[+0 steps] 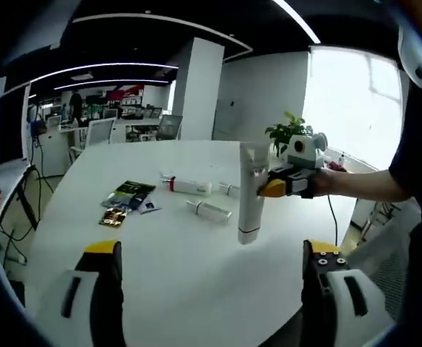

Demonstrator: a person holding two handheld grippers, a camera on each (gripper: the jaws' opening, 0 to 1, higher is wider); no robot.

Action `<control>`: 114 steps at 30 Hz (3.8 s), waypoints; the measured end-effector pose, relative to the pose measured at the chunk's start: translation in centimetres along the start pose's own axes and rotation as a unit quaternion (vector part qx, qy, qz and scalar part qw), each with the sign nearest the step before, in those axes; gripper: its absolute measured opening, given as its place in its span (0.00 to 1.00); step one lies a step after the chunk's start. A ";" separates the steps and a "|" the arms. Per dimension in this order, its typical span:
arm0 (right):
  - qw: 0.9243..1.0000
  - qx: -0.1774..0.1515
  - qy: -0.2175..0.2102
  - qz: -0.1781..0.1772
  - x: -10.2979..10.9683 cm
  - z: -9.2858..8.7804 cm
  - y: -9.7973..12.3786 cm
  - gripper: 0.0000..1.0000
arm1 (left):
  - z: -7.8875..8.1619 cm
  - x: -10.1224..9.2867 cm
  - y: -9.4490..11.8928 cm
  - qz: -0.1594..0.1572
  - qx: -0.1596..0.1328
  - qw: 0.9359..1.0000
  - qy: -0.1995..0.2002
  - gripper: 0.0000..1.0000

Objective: Arrange the skincare products in the storage area until every visible bottle or jar stands upright without overlapping.

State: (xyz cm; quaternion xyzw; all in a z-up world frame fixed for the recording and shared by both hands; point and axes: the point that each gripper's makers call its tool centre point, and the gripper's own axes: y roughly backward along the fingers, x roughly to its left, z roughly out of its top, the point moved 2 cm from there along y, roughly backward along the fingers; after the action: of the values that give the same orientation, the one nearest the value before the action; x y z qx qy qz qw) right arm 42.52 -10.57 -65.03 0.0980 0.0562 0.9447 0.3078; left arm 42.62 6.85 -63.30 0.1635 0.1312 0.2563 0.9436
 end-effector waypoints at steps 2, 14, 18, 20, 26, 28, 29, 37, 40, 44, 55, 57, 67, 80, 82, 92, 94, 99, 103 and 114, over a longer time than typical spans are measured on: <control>1.000 -0.001 0.003 0.002 -0.3 -0.3 -0.2 0.02 | -0.3 0.3 -0.1 0.006 0.002 1.000 0.004 0.99; 0.999 0.002 0.043 -0.009 -2.8 -1.7 -0.4 0.02 | -1.1 0.9 -0.4 0.014 0.020 1.000 -0.001 0.99; 0.999 -0.004 0.052 -0.012 -3.4 -1.8 -0.3 0.03 | -1.3 1.0 -0.5 0.015 0.027 1.000 0.000 0.99; 0.998 -0.010 0.059 -0.016 -3.7 -1.7 -0.3 0.03 | -1.4 1.0 -0.6 0.015 0.028 0.999 0.001 0.99; 0.997 -0.017 0.076 -0.019 -4.6 -1.6 -0.4 0.03 | -2.0 0.7 -1.0 0.010 0.042 0.999 -0.006 0.98; 0.997 -0.021 0.077 -0.023 -5.0 -1.5 -0.5 0.03 | -1.9 0.5 -1.1 0.008 0.043 0.999 -0.010 0.98; 0.996 -0.022 0.078 -0.023 -5.1 -1.5 -0.5 0.03 | -1.9 0.5 -1.1 0.007 0.043 0.999 -0.011 0.98; 0.995 -0.044 0.079 -0.047 -6.5 -1.5 0.0 0.03 | -1.9 0.5 -1.1 0.010 0.044 0.999 -0.007 0.98; 0.995 -0.047 0.073 -0.045 -6.6 -1.5 0.2 0.04 | -1.9 0.5 -1.0 0.012 0.044 0.999 -0.004 0.98; 0.996 -0.038 0.071 -0.033 -6.5 -1.5 0.3 0.06 | -1.9 0.4 -1.1 0.011 0.046 0.999 -0.002 0.97; 0.997 -0.026 0.060 -0.030 -6.6 -1.5 0.5 0.08 | -1.8 -0.1 -1.5 0.005 0.047 0.999 -0.007 0.97; 0.998 -0.024 0.055 -0.029 -6.7 -1.5 0.5 0.08 | -1.9 0.0 -1.4 0.005 0.047 0.999 -0.006 0.97; 0.998 0.002 0.053 -0.038 -6.5 -1.5 0.3 0.17 | -1.0 0.2 -1.1 0.008 0.037 0.999 -0.005 0.97; 0.995 0.041 0.048 -0.074 -5.9 -1.1 1.5 0.31 | 0.2 0.0 0.3 0.008 0.022 1.000 -0.007 0.97; 0.995 0.041 0.040 -0.083 -5.8 -0.9 1.7 0.34 | 0.4 0.0 0.6 0.008 0.022 1.000 -0.008 0.96; 0.985 0.080 -0.004 -0.154 -4.9 -2.3 2.5 0.45 | 0.7 -0.5 1.3 0.004 0.016 1.000 -0.004 0.95; 0.983 0.067 -0.015 -0.168 -4.6 -2.0 2.6 0.49 | 0.7 -0.7 1.4 0.000 0.016 1.000 -0.006 0.96; 0.979 0.079 -0.010 -0.187 -3.4 -1.5 2.8 0.57 | 0.7 -0.9 1.4 -0.004 0.014 1.000 -0.006 0.96; 0.976 0.065 -0.029 -0.206 -2.6 -1.0 3.1 0.61 | 0.7 -1.3 1.5 -0.012 0.016 1.000 -0.007 0.96; 0.964 0.069 -0.066 -0.247 1.8 -1.1 4.4 0.74 | 0.0 -2.1 2.1 -0.038 0.043 0.998 -0.008 0.92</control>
State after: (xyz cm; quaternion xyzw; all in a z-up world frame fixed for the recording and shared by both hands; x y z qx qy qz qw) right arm 38.37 -13.10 -65.12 0.1644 0.1232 0.8245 0.5273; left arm 39.93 7.46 -62.18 0.2012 0.1408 0.2132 0.9456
